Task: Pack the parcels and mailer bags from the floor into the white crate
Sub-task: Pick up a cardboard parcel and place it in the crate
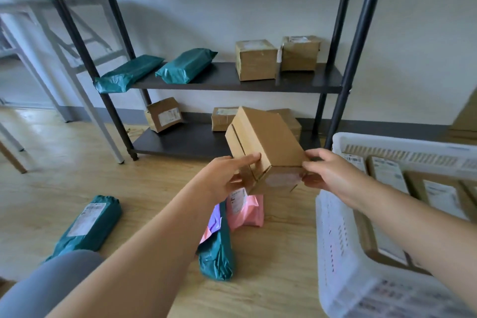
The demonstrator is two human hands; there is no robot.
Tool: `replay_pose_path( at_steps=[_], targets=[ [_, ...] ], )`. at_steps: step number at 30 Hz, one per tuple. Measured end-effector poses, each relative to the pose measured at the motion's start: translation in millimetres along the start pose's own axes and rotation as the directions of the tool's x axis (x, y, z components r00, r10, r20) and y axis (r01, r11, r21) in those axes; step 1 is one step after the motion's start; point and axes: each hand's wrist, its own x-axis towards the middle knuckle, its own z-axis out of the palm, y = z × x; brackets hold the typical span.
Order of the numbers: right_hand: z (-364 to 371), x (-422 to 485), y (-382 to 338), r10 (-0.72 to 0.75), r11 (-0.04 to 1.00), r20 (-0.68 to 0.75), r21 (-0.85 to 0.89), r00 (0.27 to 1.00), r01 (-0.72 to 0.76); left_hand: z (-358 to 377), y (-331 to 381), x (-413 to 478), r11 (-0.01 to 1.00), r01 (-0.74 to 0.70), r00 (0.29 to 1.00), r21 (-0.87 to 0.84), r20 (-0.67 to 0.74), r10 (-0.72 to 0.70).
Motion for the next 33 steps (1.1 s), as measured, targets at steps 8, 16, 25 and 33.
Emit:
replay_pose_path(
  at_steps=[8,16,25,33],
  targets=[
    [-10.6,-24.0,4.4,-0.046,0.974,0.028,-0.222,0.999,0.051,29.7,-27.2,-19.8,0.992,-0.008,0.998,-0.127,-0.066,0.0],
    [1.7,-21.3,7.3,-0.134,0.959,0.016,-0.249,0.991,0.134,40.6,-32.7,-13.4,0.998,-0.054,0.983,0.022,-0.174,0.057],
    [1.6,-9.5,19.2,-0.052,0.994,0.011,-0.094,0.999,0.053,42.7,-25.6,-11.5,0.96,-0.161,0.956,0.229,-0.207,0.21],
    [-1.4,-8.8,14.1,0.064,0.978,0.048,0.194,0.997,-0.072,36.5,-20.9,-16.2,0.84,-0.211,0.929,0.5,-0.165,0.331]
  ],
)
